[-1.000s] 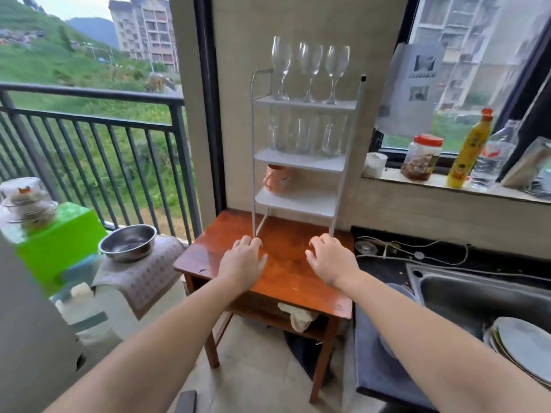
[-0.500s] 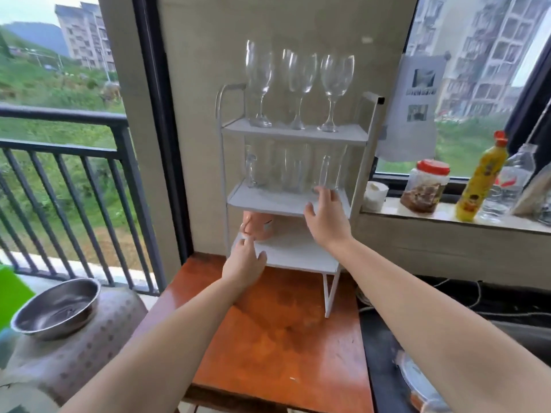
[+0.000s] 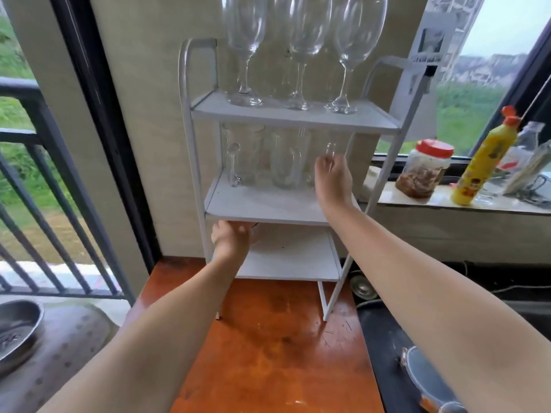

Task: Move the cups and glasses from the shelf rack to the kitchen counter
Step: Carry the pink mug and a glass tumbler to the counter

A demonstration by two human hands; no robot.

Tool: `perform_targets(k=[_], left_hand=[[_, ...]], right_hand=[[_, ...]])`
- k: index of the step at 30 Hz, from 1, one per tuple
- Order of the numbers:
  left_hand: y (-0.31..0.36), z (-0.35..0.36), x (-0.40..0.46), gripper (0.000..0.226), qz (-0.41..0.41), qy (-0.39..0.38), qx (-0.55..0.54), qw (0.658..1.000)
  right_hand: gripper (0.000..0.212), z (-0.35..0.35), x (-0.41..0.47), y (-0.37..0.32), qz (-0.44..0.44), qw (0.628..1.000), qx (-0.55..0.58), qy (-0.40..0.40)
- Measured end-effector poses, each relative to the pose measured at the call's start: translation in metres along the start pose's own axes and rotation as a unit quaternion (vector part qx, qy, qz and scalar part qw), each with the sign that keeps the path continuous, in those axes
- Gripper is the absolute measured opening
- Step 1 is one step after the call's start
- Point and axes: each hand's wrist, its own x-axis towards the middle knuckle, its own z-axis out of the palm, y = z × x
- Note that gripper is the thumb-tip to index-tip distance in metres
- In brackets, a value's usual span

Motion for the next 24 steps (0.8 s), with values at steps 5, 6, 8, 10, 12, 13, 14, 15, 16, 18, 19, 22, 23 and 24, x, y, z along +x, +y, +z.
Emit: perform_targets(k=[5,6,8,10,12,13,14,15,16,18,19,22,23,24], left_hand=[[-0.002,-0.003,0.019,0.024,-0.061,-0.036,-0.088,0.994],[0.000,-0.003,0.018,0.018,-0.059,-0.058,-0.098,0.992],[0.004,-0.005,0.010,0.024,-0.037,-0.090,-0.117,0.988],[-0.001,-0.003,0.010,0.024,-0.024,-0.092,-0.113,0.989],[-0.007,-0.004,0.006,0.023,-0.021,-0.068,-0.093,0.993],[-0.010,-0.004,0.003,0.033,-0.027,-0.058,-0.072,0.995],[-0.012,-0.006,-0.001,0.038,-0.029,-0.054,-0.057,0.997],[-0.013,-0.008,-0.006,0.039,-0.023,-0.051,-0.049,0.997],[-0.014,-0.010,-0.011,0.039,-0.015,-0.052,-0.043,0.998],[-0.015,-0.013,-0.020,0.039,-0.005,-0.054,-0.047,0.997],[-0.016,-0.015,-0.027,0.039,-0.005,-0.052,-0.050,0.997],[-0.021,-0.018,-0.039,0.040,-0.006,-0.045,-0.047,0.998],[-0.022,-0.020,-0.045,0.039,-0.007,-0.042,-0.045,0.998],[-0.023,-0.022,-0.051,0.038,-0.006,-0.037,-0.045,0.998]], right_hand=[[0.021,-0.001,0.011,-0.007,0.036,0.999,0.034,-0.016],[0.022,-0.001,0.011,-0.008,0.040,0.998,0.039,-0.017],[0.025,-0.002,0.010,-0.008,0.035,0.998,0.045,-0.015],[0.024,-0.004,0.008,-0.007,0.028,0.999,0.046,-0.006],[0.024,-0.008,0.005,-0.006,0.023,0.999,0.043,0.003],[0.024,-0.011,0.004,-0.006,0.019,0.999,0.038,0.007],[0.024,-0.012,0.002,-0.005,0.015,0.999,0.034,0.010],[0.024,-0.014,-0.001,-0.005,0.009,0.999,0.029,0.010],[0.024,-0.015,-0.004,-0.006,0.004,1.000,0.023,0.010],[0.025,-0.019,-0.011,-0.006,-0.006,1.000,0.016,0.007],[0.025,-0.022,-0.016,-0.007,-0.012,1.000,0.016,0.002],[0.026,-0.031,-0.026,-0.008,-0.018,1.000,0.008,-0.009],[0.027,-0.034,-0.029,-0.009,-0.021,1.000,0.007,-0.014],[0.027,-0.038,-0.033,-0.010,-0.027,0.999,0.006,-0.019]])
